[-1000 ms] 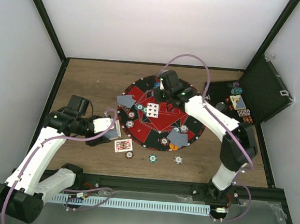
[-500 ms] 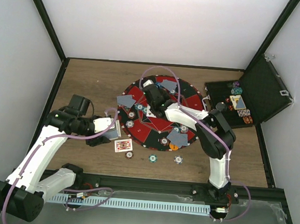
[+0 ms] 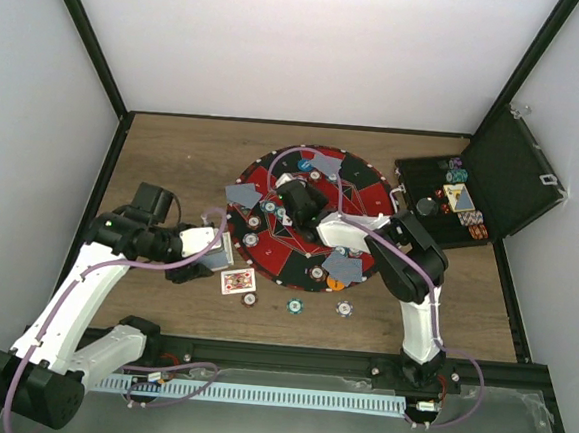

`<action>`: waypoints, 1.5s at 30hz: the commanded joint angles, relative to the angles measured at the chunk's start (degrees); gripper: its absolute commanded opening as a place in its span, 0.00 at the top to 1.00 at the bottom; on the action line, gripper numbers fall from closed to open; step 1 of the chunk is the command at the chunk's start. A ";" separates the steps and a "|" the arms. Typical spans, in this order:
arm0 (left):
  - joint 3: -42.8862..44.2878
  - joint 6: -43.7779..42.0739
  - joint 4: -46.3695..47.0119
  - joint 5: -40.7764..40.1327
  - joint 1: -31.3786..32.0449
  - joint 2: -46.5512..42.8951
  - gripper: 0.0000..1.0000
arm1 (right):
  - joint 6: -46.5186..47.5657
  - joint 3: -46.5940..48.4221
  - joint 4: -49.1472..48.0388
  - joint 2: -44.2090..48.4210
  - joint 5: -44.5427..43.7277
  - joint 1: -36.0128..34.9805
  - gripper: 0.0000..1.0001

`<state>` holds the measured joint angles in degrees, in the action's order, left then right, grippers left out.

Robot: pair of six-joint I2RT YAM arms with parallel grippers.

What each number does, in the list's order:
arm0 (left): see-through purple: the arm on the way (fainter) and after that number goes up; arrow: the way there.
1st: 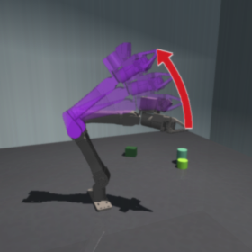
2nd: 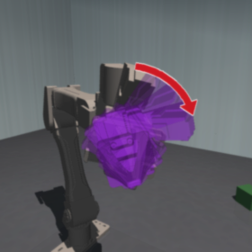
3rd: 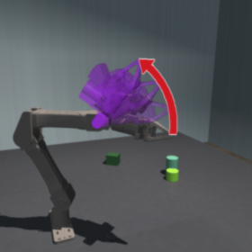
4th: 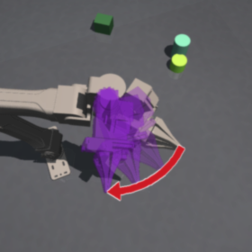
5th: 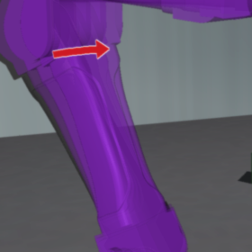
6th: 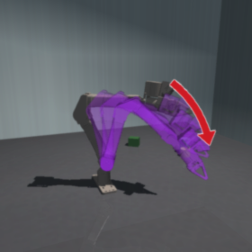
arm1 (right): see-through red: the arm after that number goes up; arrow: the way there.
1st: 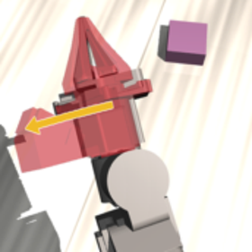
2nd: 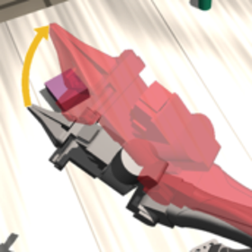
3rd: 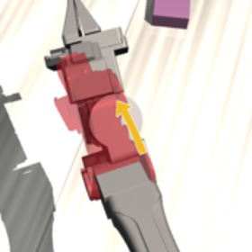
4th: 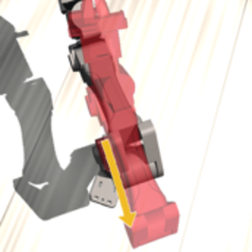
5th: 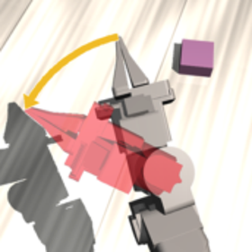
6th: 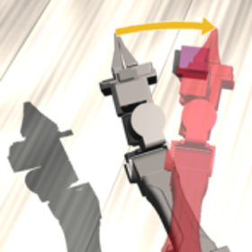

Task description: Distribute texas hold em gaming equipment

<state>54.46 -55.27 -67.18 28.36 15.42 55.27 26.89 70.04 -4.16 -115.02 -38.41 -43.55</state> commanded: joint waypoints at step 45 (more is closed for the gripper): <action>2.54 0.35 -0.88 1.83 -0.04 -1.96 0.96 | -43.58 4.00 22.37 26.38 24.81 1.26 0.00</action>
<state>55.31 -55.22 -67.85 28.40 15.42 53.98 -3.14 73.36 17.54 -94.35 -19.64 -44.84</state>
